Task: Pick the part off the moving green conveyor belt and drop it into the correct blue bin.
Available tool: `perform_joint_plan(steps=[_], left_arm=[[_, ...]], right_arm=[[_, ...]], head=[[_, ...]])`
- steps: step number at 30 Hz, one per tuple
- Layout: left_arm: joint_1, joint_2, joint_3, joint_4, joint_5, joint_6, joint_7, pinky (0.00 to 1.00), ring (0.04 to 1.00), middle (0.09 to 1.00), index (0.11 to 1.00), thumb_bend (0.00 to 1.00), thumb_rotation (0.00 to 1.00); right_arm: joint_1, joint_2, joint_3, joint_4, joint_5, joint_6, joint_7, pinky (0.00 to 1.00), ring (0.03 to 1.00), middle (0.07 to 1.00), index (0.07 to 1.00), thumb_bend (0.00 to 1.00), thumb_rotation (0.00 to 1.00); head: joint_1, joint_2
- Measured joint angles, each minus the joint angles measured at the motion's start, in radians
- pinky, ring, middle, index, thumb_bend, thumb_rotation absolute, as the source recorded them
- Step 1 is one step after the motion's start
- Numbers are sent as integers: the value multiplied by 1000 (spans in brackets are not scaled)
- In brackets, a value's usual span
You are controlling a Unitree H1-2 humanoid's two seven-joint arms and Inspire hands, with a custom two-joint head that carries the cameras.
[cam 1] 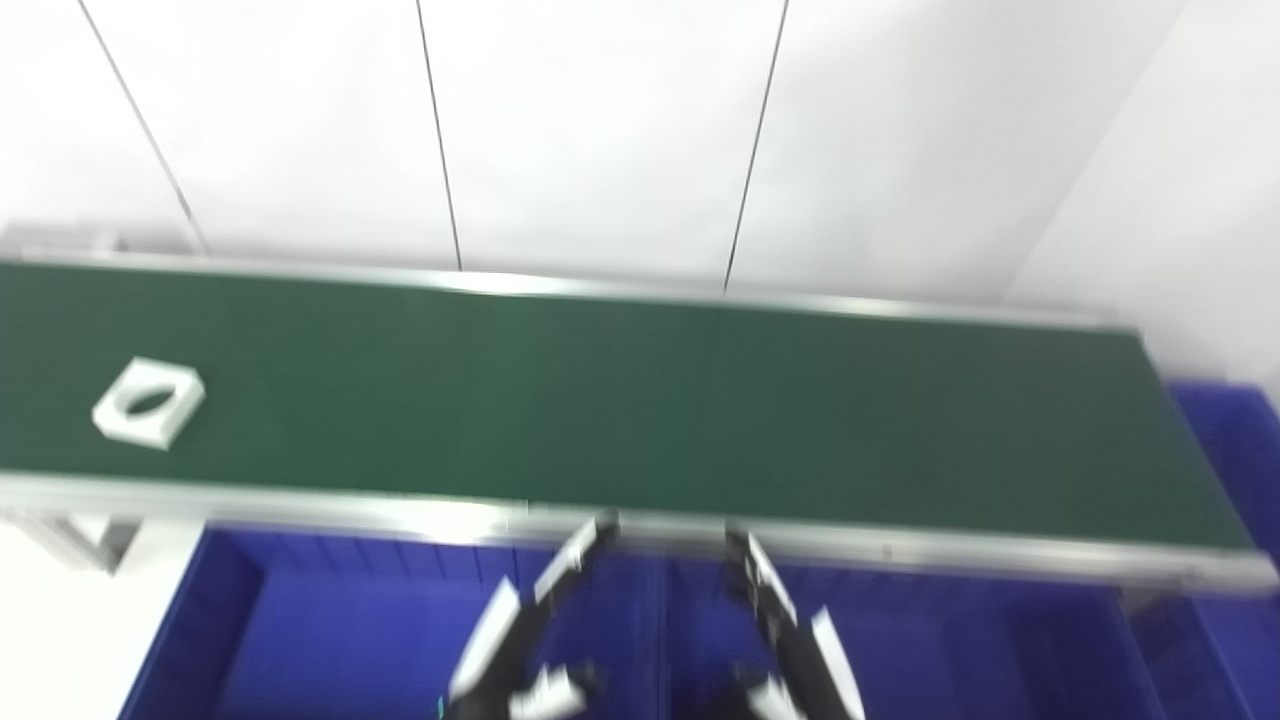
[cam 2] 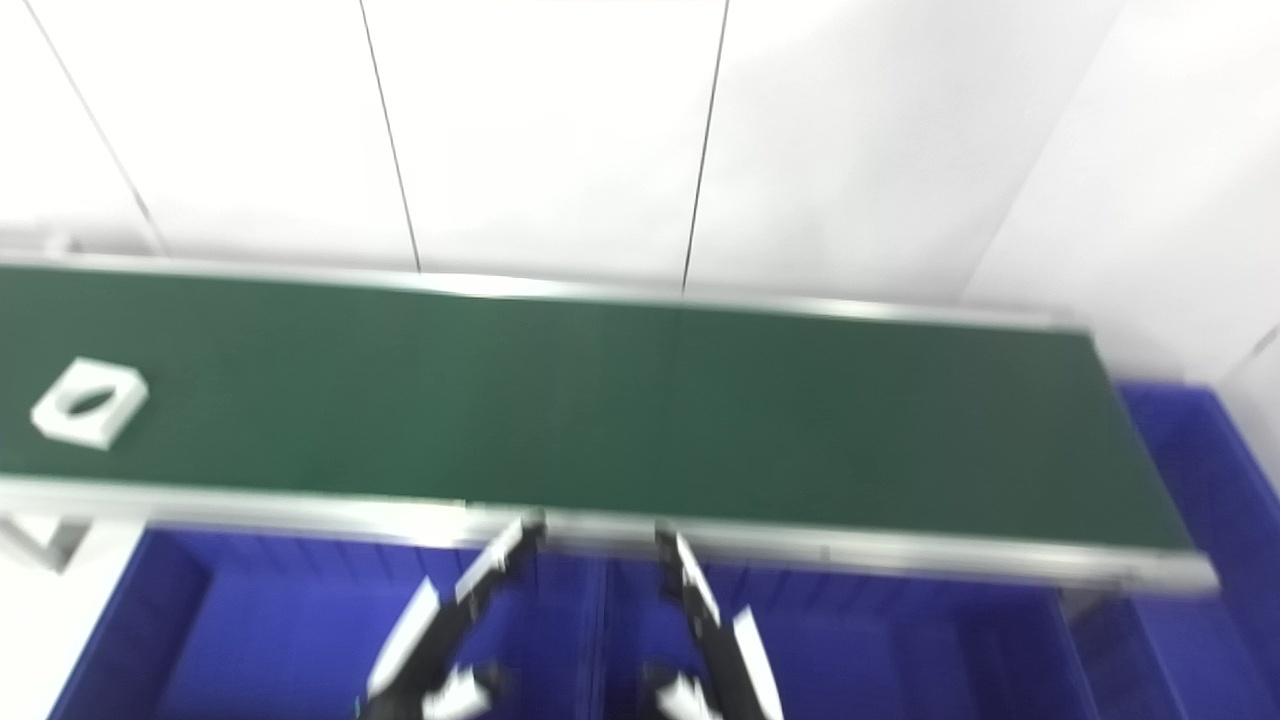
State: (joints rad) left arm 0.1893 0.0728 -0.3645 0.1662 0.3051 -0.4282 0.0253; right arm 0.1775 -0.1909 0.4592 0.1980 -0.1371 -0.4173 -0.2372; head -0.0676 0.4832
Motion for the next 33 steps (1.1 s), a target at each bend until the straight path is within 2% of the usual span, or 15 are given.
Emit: perform_joint_plan(steps=[6, 18, 20, 22, 25, 26, 33], left_arm=[[-12, 0, -12, 9, -2, 0, 25, 848, 924, 938, 922, 904, 965], [-13, 0, -15, 9, 0, 0, 29, 848, 919, 936, 923, 896, 962], [-13, 0, -15, 9, 0, 0, 29, 853, 925, 941, 927, 896, 961], [-13, -2, -15, 9, 0, 0, 29, 862, 934, 946, 928, 893, 952], [-13, -10, -13, 11, 0, 0, 26, 864, 938, 949, 929, 901, 944], [-14, -14, -13, 13, 1, 0, 26, 858, 937, 948, 928, 905, 944], [-23, -43, -24, 44, 40, 0, 28, 857, 928, 943, 925, 888, 912]], right_arm=[[3, -7, -1, 2, 9, 0, 2, 893, 951, 990, 972, 931, 954], [4, -2, -10, 1, 29, 0, 16, 912, 954, 993, 967, 952, 943], [6, -1, -14, 0, 34, 0, 25, 914, 958, 996, 970, 954, 947], [9, 0, -22, -2, 37, 0, 30, 920, 969, 1000, 985, 944, 964], [14, -5, -35, -13, 39, 0, 42, 928, 973, 1000, 994, 931, 980], [15, -8, -39, -17, 41, 0, 47, 935, 973, 1000, 995, 932, 983], [15, -22, -78, -18, 64, 0, 88, 949, 974, 1000, 1000, 914, 1000]], head=[[18, 1], [23, 15], [37, 17], [101, 29], [132, 31], [165, 31], [219, 26]])
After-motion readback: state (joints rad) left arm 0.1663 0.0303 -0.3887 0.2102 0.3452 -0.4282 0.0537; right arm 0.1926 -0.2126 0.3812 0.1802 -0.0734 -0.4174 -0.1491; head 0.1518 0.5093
